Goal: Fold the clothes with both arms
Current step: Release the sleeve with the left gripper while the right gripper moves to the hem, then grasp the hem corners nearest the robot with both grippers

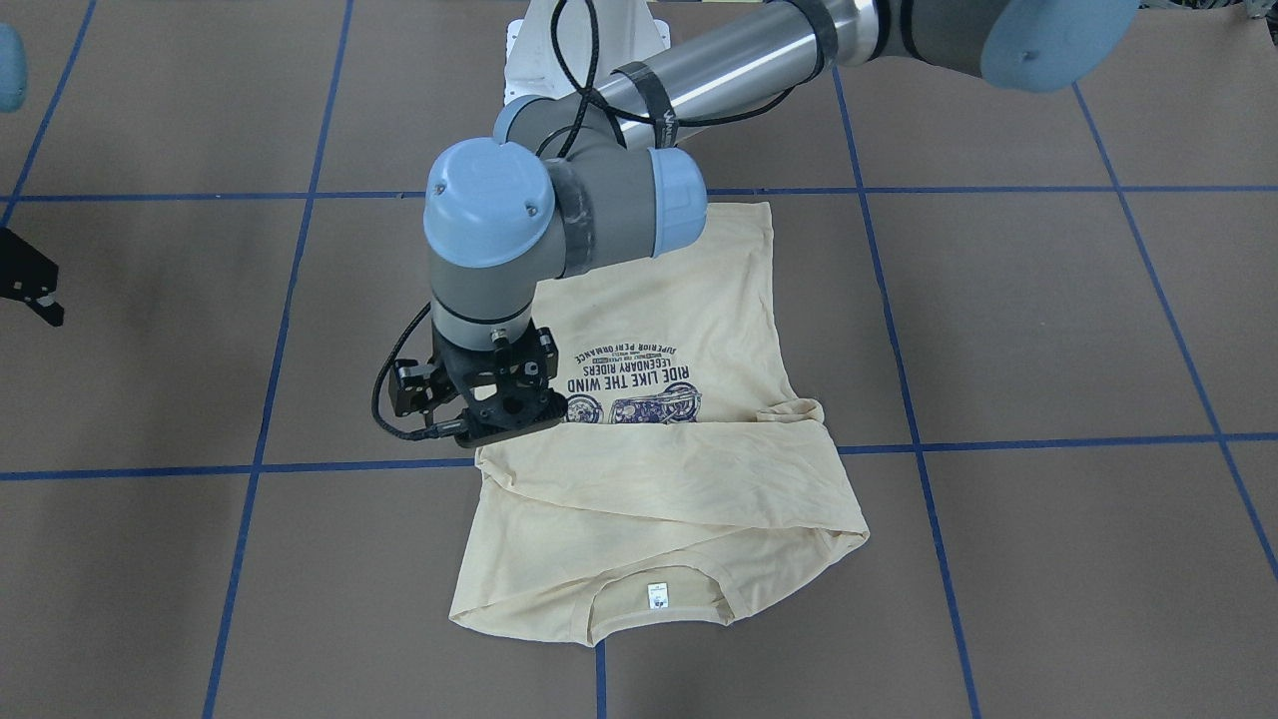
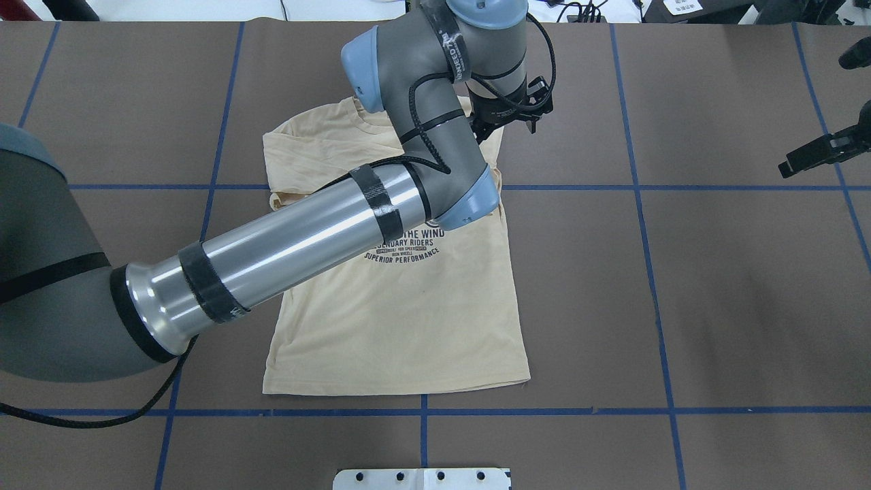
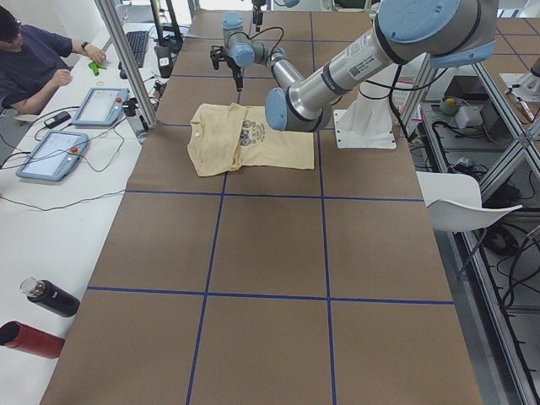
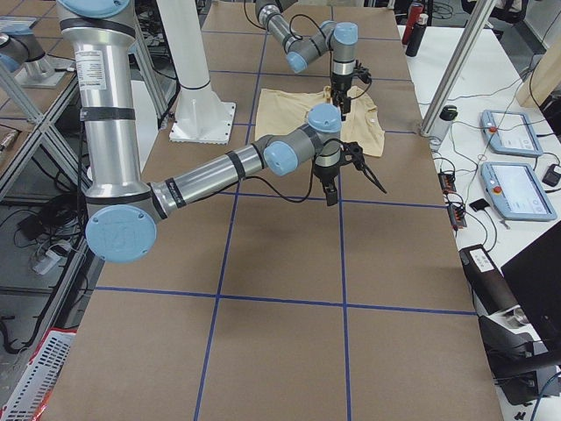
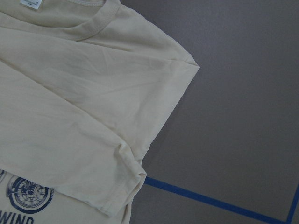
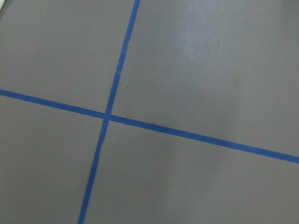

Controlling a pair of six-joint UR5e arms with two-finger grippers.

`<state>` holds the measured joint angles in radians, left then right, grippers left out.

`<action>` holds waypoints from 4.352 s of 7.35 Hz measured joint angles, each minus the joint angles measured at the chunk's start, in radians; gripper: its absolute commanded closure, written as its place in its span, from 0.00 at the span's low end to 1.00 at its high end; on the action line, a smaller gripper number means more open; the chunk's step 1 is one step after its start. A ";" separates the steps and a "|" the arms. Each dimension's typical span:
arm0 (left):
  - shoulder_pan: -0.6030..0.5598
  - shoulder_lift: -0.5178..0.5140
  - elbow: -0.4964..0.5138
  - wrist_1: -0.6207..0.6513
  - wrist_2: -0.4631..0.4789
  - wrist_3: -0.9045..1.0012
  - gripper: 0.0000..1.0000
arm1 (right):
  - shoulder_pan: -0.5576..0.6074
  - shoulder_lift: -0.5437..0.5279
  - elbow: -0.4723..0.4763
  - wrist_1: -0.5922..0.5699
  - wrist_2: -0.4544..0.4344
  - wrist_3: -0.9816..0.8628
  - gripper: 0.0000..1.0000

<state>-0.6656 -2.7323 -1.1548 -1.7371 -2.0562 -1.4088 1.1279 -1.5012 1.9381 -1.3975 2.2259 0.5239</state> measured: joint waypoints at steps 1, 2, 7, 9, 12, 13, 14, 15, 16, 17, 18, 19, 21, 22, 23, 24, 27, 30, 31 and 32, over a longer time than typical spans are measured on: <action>0.000 0.116 -0.180 0.060 -0.004 0.063 0.00 | -0.057 -0.001 0.024 0.047 -0.012 0.123 0.00; 0.001 0.251 -0.356 0.086 -0.004 0.123 0.00 | -0.131 -0.002 0.067 0.068 -0.045 0.241 0.00; 0.051 0.805 -0.860 0.058 0.077 0.337 0.00 | -0.706 0.000 0.261 0.019 -0.490 0.783 0.00; 0.149 1.008 -0.902 -0.127 0.167 0.272 0.01 | -0.823 0.003 0.284 -0.028 -0.585 0.850 0.00; 0.328 1.115 -0.863 -0.296 0.285 0.061 0.34 | -0.852 0.005 0.286 -0.041 -0.608 0.864 0.00; 0.354 1.114 -0.852 -0.302 0.299 0.024 0.48 | -0.853 0.005 0.286 -0.041 -0.610 0.865 0.00; 0.364 1.108 -0.847 -0.303 0.302 0.007 0.52 | -0.854 0.005 0.285 -0.041 -0.610 0.866 0.00; 0.368 1.099 -0.845 -0.302 0.301 -0.001 0.53 | -0.856 0.005 0.285 -0.040 -0.611 0.866 0.00; 0.369 1.091 -0.842 -0.300 0.300 -0.005 0.53 | -0.858 0.006 0.285 -0.040 -0.612 0.866 0.00; 0.373 1.085 -0.836 -0.299 0.299 -0.010 0.53 | -0.861 0.006 0.285 -0.041 -0.614 0.866 0.00; 0.381 1.079 -0.826 -0.299 0.299 -0.014 0.55 | -0.865 0.006 0.283 -0.041 -0.618 0.866 0.00; 0.387 1.070 -0.813 -0.299 0.298 -0.015 0.59 | -0.868 0.006 0.282 -0.041 -0.622 0.866 0.00; 0.392 1.058 -0.802 -0.298 0.298 -0.017 0.94 | -0.870 0.006 0.282 -0.041 -0.624 0.866 0.00; 0.392 1.057 -0.802 -0.298 0.297 -0.017 1.00 | -0.871 0.006 0.281 -0.041 -0.624 0.866 0.00; 0.392 1.058 -0.805 -0.298 0.297 -0.022 1.00 | -0.871 0.006 0.281 -0.041 -0.624 0.866 0.00; 0.392 1.061 -0.810 -0.296 0.298 -0.030 1.00 | -0.872 0.006 0.280 -0.041 -0.624 0.866 0.00; 0.390 1.062 -0.846 -0.251 0.298 -0.036 1.00 | -0.914 0.038 0.233 -0.040 -0.676 0.896 0.01; 0.391 1.059 -0.854 -0.236 0.297 -0.038 1.00 | -0.997 0.115 0.146 -0.038 -0.770 0.981 0.22; 0.391 1.059 -0.855 -0.236 0.297 -0.038 1.00 | -1.006 0.135 0.120 -0.036 -0.783 0.988 0.30; 0.391 1.059 -0.855 -0.236 0.297 -0.038 1.00 | -1.010 0.150 0.101 -0.034 -0.793 0.989 0.37</action>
<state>-0.2746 -1.6735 -2.0101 -1.9731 -1.7595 -1.4465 0.1183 -1.3514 2.0388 -1.4314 1.4333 1.5130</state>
